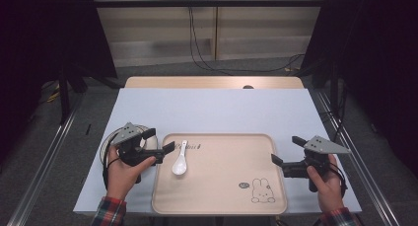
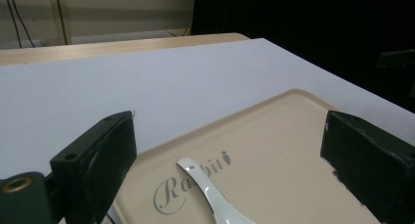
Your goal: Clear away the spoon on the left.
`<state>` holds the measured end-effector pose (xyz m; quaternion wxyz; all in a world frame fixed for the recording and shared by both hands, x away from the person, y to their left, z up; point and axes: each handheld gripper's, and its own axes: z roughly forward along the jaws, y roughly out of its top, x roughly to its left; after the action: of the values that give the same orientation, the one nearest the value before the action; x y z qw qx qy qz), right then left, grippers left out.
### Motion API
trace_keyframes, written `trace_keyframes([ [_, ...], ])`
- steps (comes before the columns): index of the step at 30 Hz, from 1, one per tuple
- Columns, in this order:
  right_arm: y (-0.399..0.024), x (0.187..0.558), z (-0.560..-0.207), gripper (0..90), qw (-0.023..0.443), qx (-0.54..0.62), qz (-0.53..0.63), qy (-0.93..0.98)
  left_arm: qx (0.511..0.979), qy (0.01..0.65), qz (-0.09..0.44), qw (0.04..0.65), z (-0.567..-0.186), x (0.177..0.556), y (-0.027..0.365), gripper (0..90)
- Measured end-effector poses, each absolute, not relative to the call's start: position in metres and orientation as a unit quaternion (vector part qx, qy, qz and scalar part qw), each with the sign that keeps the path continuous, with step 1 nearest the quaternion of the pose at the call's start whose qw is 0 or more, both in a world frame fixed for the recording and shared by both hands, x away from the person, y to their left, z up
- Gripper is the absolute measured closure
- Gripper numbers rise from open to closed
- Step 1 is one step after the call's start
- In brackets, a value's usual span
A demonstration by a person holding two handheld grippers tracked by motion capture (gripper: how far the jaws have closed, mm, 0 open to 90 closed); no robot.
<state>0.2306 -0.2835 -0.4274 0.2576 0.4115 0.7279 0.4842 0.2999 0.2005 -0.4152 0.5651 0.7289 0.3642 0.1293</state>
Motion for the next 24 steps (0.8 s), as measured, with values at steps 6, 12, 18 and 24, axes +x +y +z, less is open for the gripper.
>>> trace_keyframes([
  [6,-0.284,0.23,-0.427,1.6,0.256,0.413,0.485,0.727,0.726,0.363,0.128,0.569,-0.414,0.299,0.203,5.0],
  [12,-0.284,0.23,-0.427,1.6,0.257,0.412,0.487,0.726,0.729,0.359,0.13,0.568,-0.412,0.299,0.205,3.8],
  [18,-0.286,0.23,-0.426,1.6,0.256,0.415,0.488,0.724,0.74,0.345,0.135,0.562,-0.411,0.298,0.208,1.8],
  [24,-0.287,0.23,-0.426,1.6,0.258,0.41,0.488,0.726,0.742,0.335,0.131,0.565,-0.409,0.297,0.212,0.6],
])
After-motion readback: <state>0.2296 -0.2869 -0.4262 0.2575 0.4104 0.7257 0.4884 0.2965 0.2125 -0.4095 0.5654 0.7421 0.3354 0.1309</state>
